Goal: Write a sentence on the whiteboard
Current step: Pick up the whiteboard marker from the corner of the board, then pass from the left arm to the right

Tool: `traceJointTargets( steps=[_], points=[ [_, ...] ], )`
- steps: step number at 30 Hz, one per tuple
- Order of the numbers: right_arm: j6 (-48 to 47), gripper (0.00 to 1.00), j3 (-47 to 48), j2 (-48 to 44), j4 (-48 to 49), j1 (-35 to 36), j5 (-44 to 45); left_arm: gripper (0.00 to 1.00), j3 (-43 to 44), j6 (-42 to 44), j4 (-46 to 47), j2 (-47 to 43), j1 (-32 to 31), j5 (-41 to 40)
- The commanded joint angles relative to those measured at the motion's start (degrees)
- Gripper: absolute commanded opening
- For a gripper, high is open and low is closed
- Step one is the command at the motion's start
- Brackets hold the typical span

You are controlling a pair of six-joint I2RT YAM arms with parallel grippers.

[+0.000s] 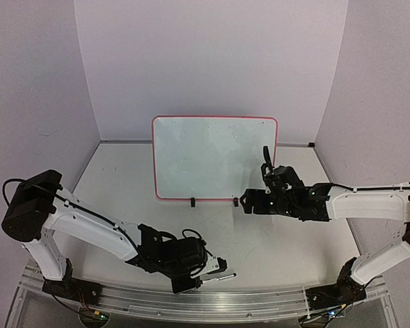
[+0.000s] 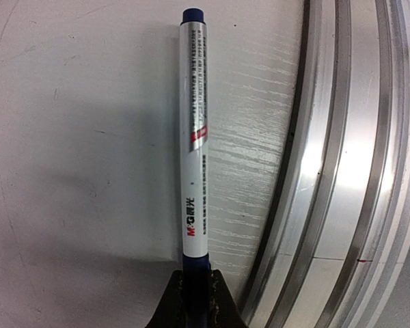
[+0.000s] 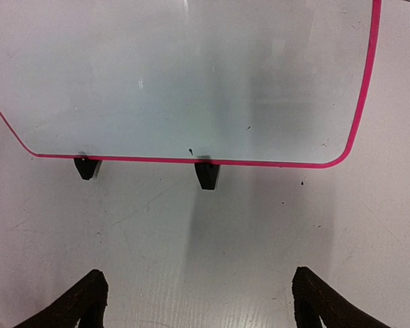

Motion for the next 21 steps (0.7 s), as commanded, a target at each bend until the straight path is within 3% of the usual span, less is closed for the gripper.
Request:
traceJointTargets(
  steps=[1,6,11,16,21],
  points=[
    [-3.8,0.9,0.34,-1.29,-0.37,-2.44,-8.95,0.0,-1.47,-1.16,-0.88,-1.31,-0.36,-0.82],
    [-7.02,0.94,-2.21,-1.44,1.88,-11.51,-36.66,0.0,-4.06,-4.23,2.56,-7.5,0.6,-2.33],
    [-6.97,0.97,-1.79,-0.1,2.87,-12.54,-55.22,0.0,-4.69,-6.78,5.05,-14.75,5.7,4.52],
    [-4.86,0.96,0.3,1.92,4.1,-11.84,-65.97,0.0,-3.41,-7.94,6.86,-17.87,11.52,15.21],
    [-3.99,0.91,2.66,4.87,4.1,-8.72,-70.33,0.0,-0.42,-7.38,6.12,-17.3,13.34,19.92]
  ],
)
